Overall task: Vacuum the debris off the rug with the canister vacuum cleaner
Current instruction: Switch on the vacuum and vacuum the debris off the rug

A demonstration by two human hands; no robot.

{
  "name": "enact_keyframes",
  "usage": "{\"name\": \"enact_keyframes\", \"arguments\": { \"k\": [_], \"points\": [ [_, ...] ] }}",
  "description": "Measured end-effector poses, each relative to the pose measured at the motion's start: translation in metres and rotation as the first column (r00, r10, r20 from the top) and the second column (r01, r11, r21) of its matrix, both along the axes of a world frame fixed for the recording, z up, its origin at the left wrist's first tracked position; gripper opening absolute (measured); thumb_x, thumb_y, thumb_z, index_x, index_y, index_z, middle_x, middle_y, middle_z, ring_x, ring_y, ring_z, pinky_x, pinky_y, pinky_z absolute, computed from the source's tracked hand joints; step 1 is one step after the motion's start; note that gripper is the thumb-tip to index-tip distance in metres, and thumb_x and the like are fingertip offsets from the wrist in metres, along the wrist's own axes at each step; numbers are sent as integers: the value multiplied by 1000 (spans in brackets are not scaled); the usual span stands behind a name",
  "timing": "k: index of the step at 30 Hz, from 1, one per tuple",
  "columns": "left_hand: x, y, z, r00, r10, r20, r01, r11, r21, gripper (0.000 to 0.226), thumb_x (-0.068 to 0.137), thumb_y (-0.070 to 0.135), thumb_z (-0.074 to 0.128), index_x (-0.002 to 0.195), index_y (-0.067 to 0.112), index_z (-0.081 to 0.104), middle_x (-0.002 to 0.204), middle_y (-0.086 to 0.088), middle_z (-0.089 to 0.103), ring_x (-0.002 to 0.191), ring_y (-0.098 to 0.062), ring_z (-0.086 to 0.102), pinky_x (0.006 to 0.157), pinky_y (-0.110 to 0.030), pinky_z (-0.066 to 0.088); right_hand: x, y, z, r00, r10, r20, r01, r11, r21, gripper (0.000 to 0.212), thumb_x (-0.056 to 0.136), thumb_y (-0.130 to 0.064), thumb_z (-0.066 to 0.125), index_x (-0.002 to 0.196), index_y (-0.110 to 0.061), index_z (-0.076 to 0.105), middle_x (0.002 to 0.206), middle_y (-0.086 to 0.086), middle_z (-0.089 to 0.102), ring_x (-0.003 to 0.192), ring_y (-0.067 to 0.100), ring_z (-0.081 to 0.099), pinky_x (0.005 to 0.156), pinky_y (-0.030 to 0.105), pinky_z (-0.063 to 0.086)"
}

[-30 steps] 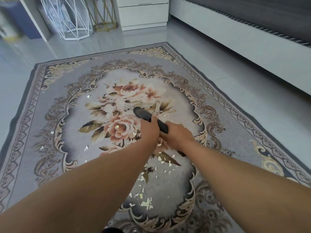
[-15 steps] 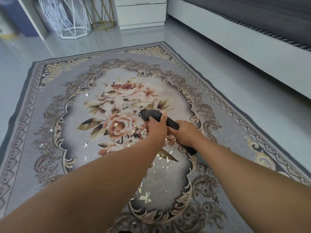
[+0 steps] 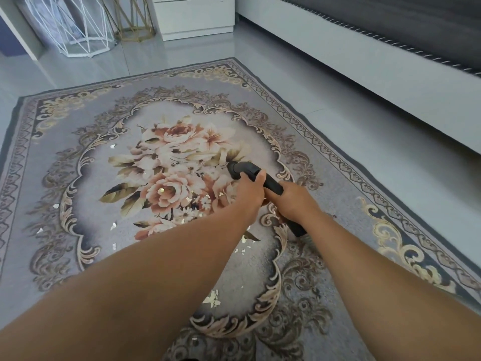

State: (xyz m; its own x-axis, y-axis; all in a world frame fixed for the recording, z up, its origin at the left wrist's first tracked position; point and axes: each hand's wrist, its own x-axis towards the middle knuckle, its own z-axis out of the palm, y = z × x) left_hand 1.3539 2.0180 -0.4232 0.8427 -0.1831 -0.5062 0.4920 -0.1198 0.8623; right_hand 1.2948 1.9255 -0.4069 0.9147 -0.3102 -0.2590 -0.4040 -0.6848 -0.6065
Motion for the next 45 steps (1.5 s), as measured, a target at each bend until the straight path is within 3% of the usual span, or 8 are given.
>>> {"name": "enact_keyframes", "arguments": {
  "k": [9, 13, 18, 24, 28, 31, 35, 45],
  "points": [
    [-7, -1, -5, 1000, 6, -21, -8, 998, -69, 65, 101, 38, 45, 154, 30, 9, 125, -10, 62, 97, -22, 64, 54, -21, 52, -6, -1, -4, 1000, -20, 3, 20, 986, -167, 48, 88, -68, 44, 105, -23, 52, 87, -1, 63, 84, 25, 65, 73, 38, 52],
    [-11, -3, -9, 996, 65, -58, -71, 992, -103, 69, 99, 36, 48, 155, 29, 8, 121, -10, 63, 100, -24, 66, 85, -39, 57, -12, -4, 5, 1000, 22, -6, -23, 969, -247, 49, 90, -66, 42, 114, -24, 53, 95, 1, 62, 91, 27, 61, 74, 36, 48],
    [-22, -4, 8, 989, 130, -69, -134, 989, -59, 71, 98, 39, 48, 155, 28, 7, 126, -12, 62, 105, -28, 65, 94, -44, 54, -19, -9, 20, 998, 66, 19, -62, 984, -167, 42, 87, -66, 44, 87, -25, 54, 86, 2, 64, 82, 26, 63, 74, 40, 54],
    [-41, 10, 21, 996, 84, 8, -84, 985, 151, 83, 86, 56, 46, 154, 21, 12, 134, -9, 56, 116, -29, 60, 99, -46, 49, -36, -3, 32, 993, 113, 19, -110, 986, -125, 38, 85, -67, 45, 86, -30, 52, 86, -1, 66, 81, 24, 66, 75, 40, 55],
    [-52, 27, 31, 998, 58, -33, -54, 993, 106, 58, 98, 41, 47, 146, 15, 28, 116, -9, 62, 94, -24, 66, 83, -40, 58, -46, 9, 34, 990, 142, -4, -140, 966, -218, 41, 89, -64, 44, 103, -27, 56, 89, -1, 61, 92, 27, 63, 72, 34, 46],
    [-59, 28, 35, 999, 27, -33, -25, 997, 76, 55, 101, 34, 47, 148, 16, 26, 110, -8, 62, 86, -20, 66, 62, -29, 56, -53, 9, 30, 994, 103, 36, -93, 972, -214, 37, 87, -65, 45, 86, -28, 49, 83, -2, 60, 84, 26, 62, 70, 36, 49],
    [-56, 27, 38, 997, 56, -48, -55, 998, 35, 64, 100, 34, 48, 153, 21, 15, 118, -11, 63, 74, -16, 65, 58, -28, 55, -46, 9, 31, 995, 102, 21, -96, 976, -197, 37, 85, -66, 47, 84, -28, 49, 78, -3, 59, 80, 25, 62, 68, 36, 50],
    [-42, 66, 23, 961, 270, -56, -268, 962, 41, 60, 102, 30, 43, 155, 23, 15, 135, -14, 54, 102, -30, 64, 55, -27, 53, -20, 61, 18, 987, 156, 22, -152, 980, -130, 49, 84, -69, 45, 107, -29, 61, 95, 0, 68, 80, 25, 67, 75, 38, 56]
  ]
}}
